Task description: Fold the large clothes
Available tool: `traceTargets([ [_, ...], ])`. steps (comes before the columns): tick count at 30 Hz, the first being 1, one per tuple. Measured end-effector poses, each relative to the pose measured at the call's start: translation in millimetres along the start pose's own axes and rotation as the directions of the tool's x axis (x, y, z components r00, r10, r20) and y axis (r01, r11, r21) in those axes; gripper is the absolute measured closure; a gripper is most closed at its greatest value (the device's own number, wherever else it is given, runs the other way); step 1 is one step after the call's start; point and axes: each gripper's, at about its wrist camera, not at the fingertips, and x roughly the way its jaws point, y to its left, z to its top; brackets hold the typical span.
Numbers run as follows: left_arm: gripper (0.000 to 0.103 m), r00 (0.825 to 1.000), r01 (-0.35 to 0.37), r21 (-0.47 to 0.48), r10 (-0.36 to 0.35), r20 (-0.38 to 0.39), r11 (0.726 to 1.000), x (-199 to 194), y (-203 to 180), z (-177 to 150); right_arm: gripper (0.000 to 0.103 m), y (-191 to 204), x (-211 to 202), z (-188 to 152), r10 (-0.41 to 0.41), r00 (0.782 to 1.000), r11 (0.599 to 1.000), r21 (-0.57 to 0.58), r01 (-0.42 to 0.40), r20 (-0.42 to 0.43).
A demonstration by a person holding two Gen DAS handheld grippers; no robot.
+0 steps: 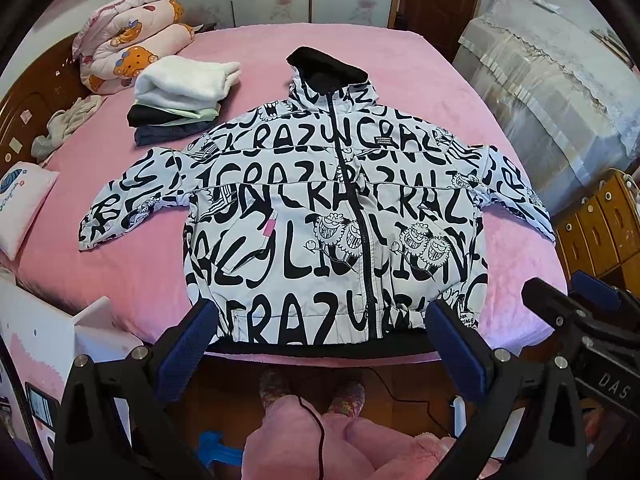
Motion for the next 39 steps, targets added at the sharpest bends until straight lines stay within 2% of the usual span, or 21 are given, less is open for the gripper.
traceTargets([
  [12,0.000,1.000,-0.026,0.003,0.026,0.010,1.000,0.8,-8.1,-2.6,0.017,-6.0,8.5,4.6,0.018,1.000,1.000,0.023,-0.018,0.011],
  [18,0.000,0.999,-0.032,-0.029,0.032,-0.014,0.999,7.4,2.6,2.1,0.017,-3.1,26.8,12.0,0.051,0.998,0.998,0.025,-0.050,-0.042],
  [23,0.000,0.997,-0.020,-0.088,0.014,-0.071,0.996,21.9,23.7,7.1,0.017,8.3,47.3,19.2,0.034,0.993,0.999,0.005,-0.034,-0.113],
  [27,0.001,0.985,-0.097,-0.116,0.079,-0.151,0.989,40.1,46.8,5.8,0.017,19.4,64.5,23.1,0.038,0.985,0.999,0.010,-0.037,-0.167],
  [29,0.001,0.978,-0.123,-0.138,0.096,-0.183,0.983,48.4,61.4,5.4,0.017,29.9,79.2,23.5,0.031,0.975,0.999,-0.004,-0.032,-0.219],
  [32,0.001,0.971,-0.129,-0.197,0.084,-0.223,0.972,61.3,89.6,4.7,0.017,49.2,103.4,22.7,0.000,0.951,0.999,-0.033,-0.011,-0.309],
  [36,0.001,0.941,-0.229,-0.213,0.161,-0.297,0.950,84.0,130.2,7.3,0.017,82.7,130.2,20.0,-0.008,0.913,0.997,-0.071,-0.023,-0.408],
  [37,0.001,0.937,-0.237,-0.218,0.164,-0.310,0.947,90.8,142.5,9.2,0.017,91.9,136.8,19.6,-0.016,0.904,0.996,-0.084,-0.022,-0.428],
  [39,0.001,0.938,-0.221,-0.236,0.141,-0.316,0.946,103.2,165.6,14.5,0.017,113.6,152.0,18.8,-0.034,0.881,0.993,-0.114,-0.023,-0.472],
])
